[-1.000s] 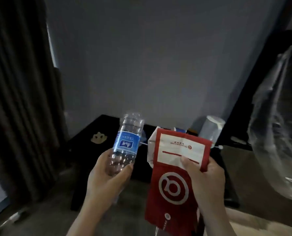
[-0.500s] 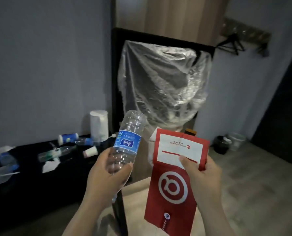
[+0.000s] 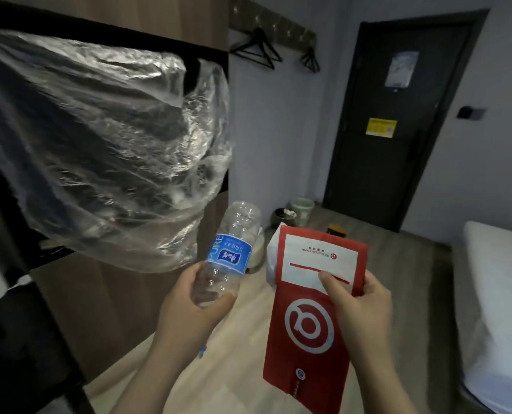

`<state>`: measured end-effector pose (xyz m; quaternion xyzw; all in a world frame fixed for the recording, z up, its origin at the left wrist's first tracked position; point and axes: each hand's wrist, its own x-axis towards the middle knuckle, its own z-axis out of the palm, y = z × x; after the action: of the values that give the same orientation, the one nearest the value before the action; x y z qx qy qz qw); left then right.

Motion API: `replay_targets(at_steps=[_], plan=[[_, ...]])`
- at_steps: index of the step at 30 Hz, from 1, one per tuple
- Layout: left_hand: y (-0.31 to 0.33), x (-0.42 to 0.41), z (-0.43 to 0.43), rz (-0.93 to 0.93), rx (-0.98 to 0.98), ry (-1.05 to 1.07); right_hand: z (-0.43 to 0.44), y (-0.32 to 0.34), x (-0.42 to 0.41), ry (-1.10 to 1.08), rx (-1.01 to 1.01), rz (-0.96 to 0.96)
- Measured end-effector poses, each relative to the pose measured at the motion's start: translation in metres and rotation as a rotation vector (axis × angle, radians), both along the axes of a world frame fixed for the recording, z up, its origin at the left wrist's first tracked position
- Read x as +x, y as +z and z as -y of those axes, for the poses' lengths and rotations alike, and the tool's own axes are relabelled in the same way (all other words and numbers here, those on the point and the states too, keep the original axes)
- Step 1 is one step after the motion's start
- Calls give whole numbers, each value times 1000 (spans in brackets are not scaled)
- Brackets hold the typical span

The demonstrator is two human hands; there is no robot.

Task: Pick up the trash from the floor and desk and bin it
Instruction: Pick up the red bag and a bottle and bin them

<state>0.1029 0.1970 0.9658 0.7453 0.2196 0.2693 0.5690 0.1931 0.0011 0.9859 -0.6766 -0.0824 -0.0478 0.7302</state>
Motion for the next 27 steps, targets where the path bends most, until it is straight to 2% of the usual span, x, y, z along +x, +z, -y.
replay_targets(at_steps=[8, 16, 27], plan=[[-32, 126, -28, -38, -30, -141, -6, -19, 97, -166, -51, 7], [-36, 280, -114, -73, -78, -219, -72, -17, 223, -302, -134, 11], [-66, 460, -139, -191, 12, -240, -98, -41, 395, -383, -179, -51]])
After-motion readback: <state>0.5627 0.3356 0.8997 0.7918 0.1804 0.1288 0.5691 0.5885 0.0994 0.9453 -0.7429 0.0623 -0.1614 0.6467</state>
